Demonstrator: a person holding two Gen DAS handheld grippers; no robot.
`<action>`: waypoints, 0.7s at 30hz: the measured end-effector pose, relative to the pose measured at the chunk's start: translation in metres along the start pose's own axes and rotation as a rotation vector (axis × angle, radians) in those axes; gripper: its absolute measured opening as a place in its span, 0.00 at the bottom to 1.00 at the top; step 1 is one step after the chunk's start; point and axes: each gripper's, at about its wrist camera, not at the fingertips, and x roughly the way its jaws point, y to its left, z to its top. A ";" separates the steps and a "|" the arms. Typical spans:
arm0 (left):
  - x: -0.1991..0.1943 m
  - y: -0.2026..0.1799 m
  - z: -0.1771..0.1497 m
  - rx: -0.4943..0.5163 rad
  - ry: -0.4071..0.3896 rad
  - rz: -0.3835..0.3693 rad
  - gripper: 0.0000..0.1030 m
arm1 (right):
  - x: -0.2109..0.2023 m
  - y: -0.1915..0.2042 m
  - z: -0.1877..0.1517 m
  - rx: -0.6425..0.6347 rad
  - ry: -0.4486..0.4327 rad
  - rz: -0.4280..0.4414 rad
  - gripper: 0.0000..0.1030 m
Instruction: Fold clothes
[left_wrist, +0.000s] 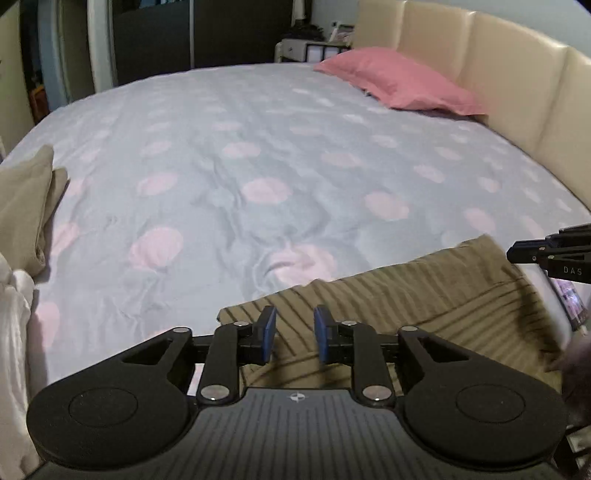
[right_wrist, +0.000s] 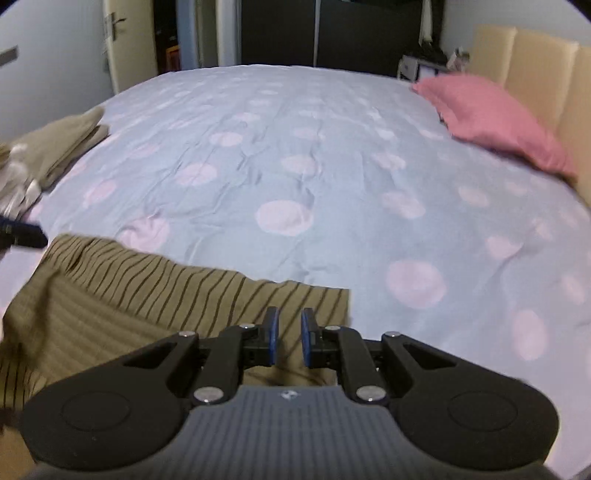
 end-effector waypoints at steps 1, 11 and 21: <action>0.007 0.003 -0.001 -0.015 -0.001 -0.003 0.19 | 0.008 -0.001 -0.001 0.017 0.004 -0.004 0.14; 0.061 0.008 -0.017 0.001 0.087 0.022 0.14 | 0.063 -0.012 -0.015 0.010 0.068 -0.017 0.14; 0.027 -0.001 -0.015 0.010 0.010 0.055 0.49 | 0.039 -0.014 -0.007 0.030 0.029 -0.029 0.47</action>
